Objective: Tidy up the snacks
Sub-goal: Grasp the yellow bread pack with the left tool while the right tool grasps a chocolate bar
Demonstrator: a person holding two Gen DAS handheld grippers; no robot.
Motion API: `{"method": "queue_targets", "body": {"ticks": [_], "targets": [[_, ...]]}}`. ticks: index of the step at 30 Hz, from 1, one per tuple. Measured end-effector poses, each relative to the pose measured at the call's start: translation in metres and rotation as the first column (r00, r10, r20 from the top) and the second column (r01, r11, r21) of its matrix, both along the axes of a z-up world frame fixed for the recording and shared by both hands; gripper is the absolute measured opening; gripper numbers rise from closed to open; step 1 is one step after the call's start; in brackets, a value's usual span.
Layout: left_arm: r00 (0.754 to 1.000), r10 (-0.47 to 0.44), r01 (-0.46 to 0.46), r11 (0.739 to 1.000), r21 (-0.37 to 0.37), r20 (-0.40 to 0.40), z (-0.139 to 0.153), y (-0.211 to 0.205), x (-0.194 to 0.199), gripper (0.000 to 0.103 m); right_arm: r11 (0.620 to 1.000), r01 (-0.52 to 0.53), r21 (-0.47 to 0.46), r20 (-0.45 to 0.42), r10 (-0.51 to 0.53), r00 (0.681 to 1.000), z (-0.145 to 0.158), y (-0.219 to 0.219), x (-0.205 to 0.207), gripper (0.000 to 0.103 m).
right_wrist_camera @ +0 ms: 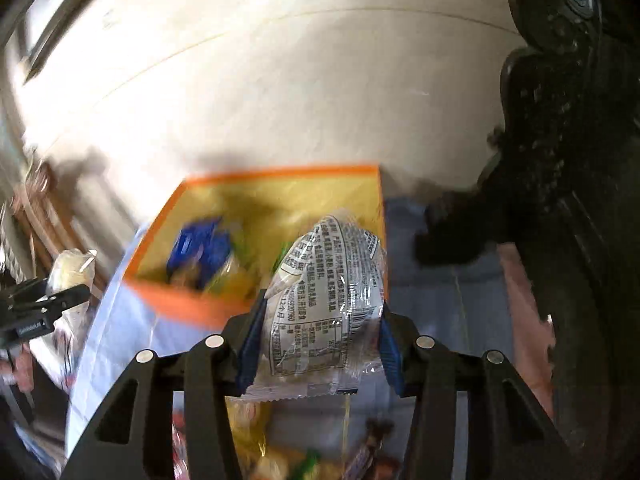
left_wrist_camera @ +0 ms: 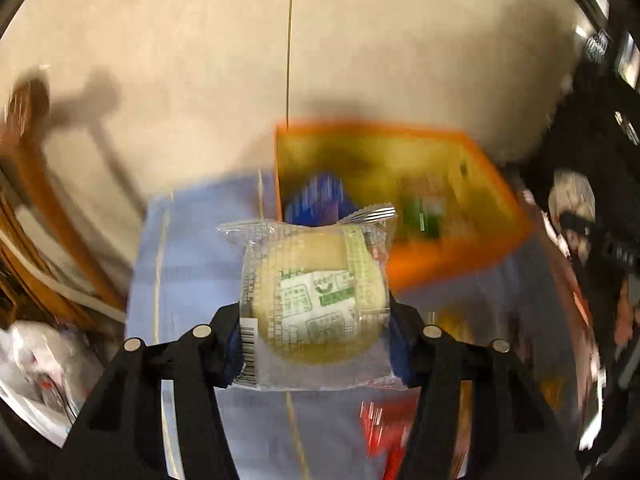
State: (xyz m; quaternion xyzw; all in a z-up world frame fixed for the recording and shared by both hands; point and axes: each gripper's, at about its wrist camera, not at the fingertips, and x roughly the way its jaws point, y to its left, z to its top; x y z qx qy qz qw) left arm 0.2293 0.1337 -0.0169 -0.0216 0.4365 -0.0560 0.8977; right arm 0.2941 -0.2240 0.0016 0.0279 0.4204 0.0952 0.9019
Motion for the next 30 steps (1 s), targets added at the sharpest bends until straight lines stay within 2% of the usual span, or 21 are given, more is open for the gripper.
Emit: {"method": "queue_targets", "body": {"ticks": [2,6,7,8,9,11,12,14,17,20,22,24,26,28,30], "targets": [[1.0,0.011,-0.011,1.0,0.015,0.013,0.015,-0.01,0.029,0.055,0.999,0.028,-0.024,0.008,-0.028,1.0,0.013,0.004,0.029,0.049],[1.0,0.019,-0.02,0.998,0.056,0.009,0.033,-0.03,0.073,0.055,0.998,0.058,0.007,-0.011,-0.058,0.998,0.031,0.005,0.069,0.05],[1.0,0.026,-0.026,0.998,0.059,0.015,0.035,-0.036,0.078,0.059,0.998,0.067,0.008,0.0,-0.067,0.998,0.03,0.003,0.071,0.06],[0.999,0.028,-0.03,0.998,0.058,0.033,0.038,-0.04,0.082,0.085,0.997,0.071,0.017,0.016,-0.071,0.997,0.03,0.0,0.074,0.075],[0.997,0.05,-0.053,0.995,0.079,0.051,0.04,-0.043,0.082,0.099,0.997,0.076,0.031,0.024,-0.076,0.997,0.029,-0.001,0.077,0.099],[0.989,0.105,-0.117,0.986,0.118,0.106,0.041,-0.047,0.078,0.099,0.994,0.101,0.043,0.024,-0.102,0.994,0.026,-0.011,0.066,0.099],[0.991,0.077,-0.089,0.99,0.106,0.113,0.038,-0.05,0.072,0.099,0.994,0.095,0.056,0.021,-0.096,0.995,0.025,-0.014,0.062,0.099],[0.997,0.024,-0.031,0.995,0.099,0.074,0.03,-0.054,0.063,0.099,0.995,0.093,0.044,0.007,-0.093,0.996,0.019,-0.021,0.046,0.099],[0.999,-0.024,0.023,0.996,0.087,0.021,0.01,-0.065,0.037,0.099,0.996,0.089,0.008,-0.037,-0.089,0.995,0.005,-0.032,0.023,0.099],[0.994,-0.105,0.107,0.991,0.078,-0.022,-0.021,-0.088,0.011,0.099,0.99,0.102,-0.101,-0.13,-0.115,0.985,-0.032,-0.046,-0.012,0.099],[0.984,-0.168,0.173,0.981,0.091,-0.057,-0.046,-0.108,-0.002,0.099,0.986,0.087,-0.143,-0.187,-0.113,0.976,-0.062,-0.049,-0.035,0.099],[0.973,-0.206,0.219,0.966,0.136,-0.103,-0.079,-0.126,-0.009,0.099,0.988,0.082,-0.132,-0.268,-0.115,0.956,-0.098,-0.052,-0.056,0.099],[0.957,-0.238,0.263,0.953,0.152,-0.166,-0.113,-0.147,-0.011,0.099,0.991,0.1,-0.084,-0.331,-0.123,0.936,-0.129,-0.05,-0.064,0.099],[0.948,-0.247,0.28,0.946,0.161,-0.198,-0.138,-0.161,-0.011,0.099,0.99,0.135,-0.045,-0.366,-0.142,0.92,-0.151,-0.049,-0.071,0.099],[0.951,-0.233,0.27,0.947,0.173,-0.203,-0.153,-0.168,-0.006,0.099,0.989,0.15,0.007,-0.37,-0.136,0.919,-0.166,-0.048,-0.075,0.099]]}}
